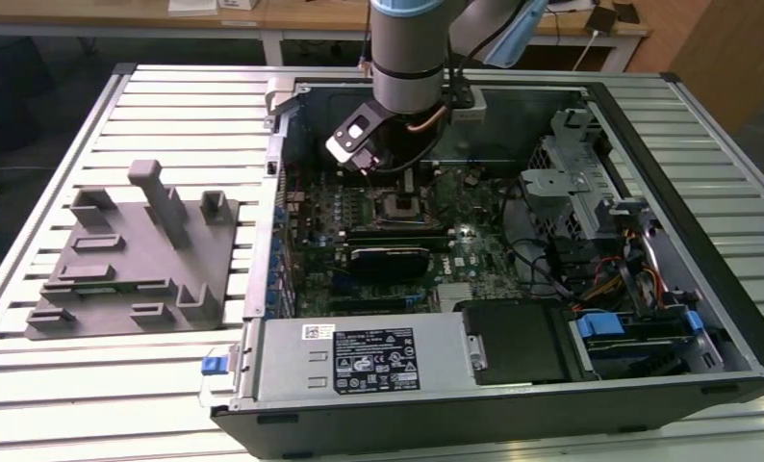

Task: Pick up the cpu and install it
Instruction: 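Place the cpu into insertion slot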

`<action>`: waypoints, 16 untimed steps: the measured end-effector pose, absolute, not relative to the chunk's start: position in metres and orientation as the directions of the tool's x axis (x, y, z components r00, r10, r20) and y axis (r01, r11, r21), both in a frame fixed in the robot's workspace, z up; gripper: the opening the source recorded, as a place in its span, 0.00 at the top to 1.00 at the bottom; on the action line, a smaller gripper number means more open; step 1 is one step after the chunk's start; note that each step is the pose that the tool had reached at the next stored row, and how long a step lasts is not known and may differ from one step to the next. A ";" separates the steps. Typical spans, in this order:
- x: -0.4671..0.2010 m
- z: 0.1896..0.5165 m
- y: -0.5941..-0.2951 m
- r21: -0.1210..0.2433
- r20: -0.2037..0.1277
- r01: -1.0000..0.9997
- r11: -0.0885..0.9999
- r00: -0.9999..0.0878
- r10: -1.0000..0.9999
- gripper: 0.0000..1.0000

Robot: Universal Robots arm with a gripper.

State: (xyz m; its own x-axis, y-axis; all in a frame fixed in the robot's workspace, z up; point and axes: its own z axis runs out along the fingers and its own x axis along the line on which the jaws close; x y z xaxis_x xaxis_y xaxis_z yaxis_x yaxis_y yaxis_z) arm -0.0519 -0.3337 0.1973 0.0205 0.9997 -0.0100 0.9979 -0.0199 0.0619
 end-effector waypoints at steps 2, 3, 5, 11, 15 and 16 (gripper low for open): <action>-0.052 0.197 -0.333 0.062 -0.009 0.998 -0.020 0.021 1.000 0.89; -0.052 0.197 -0.333 0.062 -0.009 0.998 -0.020 0.021 1.000 0.89; -0.052 0.199 -0.333 0.064 -0.007 0.998 -0.020 0.021 1.000 0.89; -0.052 0.211 -0.333 0.062 -0.009 0.998 -0.020 0.021 1.000 0.89; -0.052 0.222 -0.333 0.063 -0.009 0.998 -0.020 0.021 1.000 0.89; -0.052 0.225 -0.333 0.062 -0.009 0.998 -0.020 0.021 1.000 0.89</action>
State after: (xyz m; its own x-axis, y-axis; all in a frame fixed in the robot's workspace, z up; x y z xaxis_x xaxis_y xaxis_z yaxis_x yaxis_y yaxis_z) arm -0.0518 -0.3335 0.2250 0.0205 0.9997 -0.0091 0.9978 -0.0199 0.0625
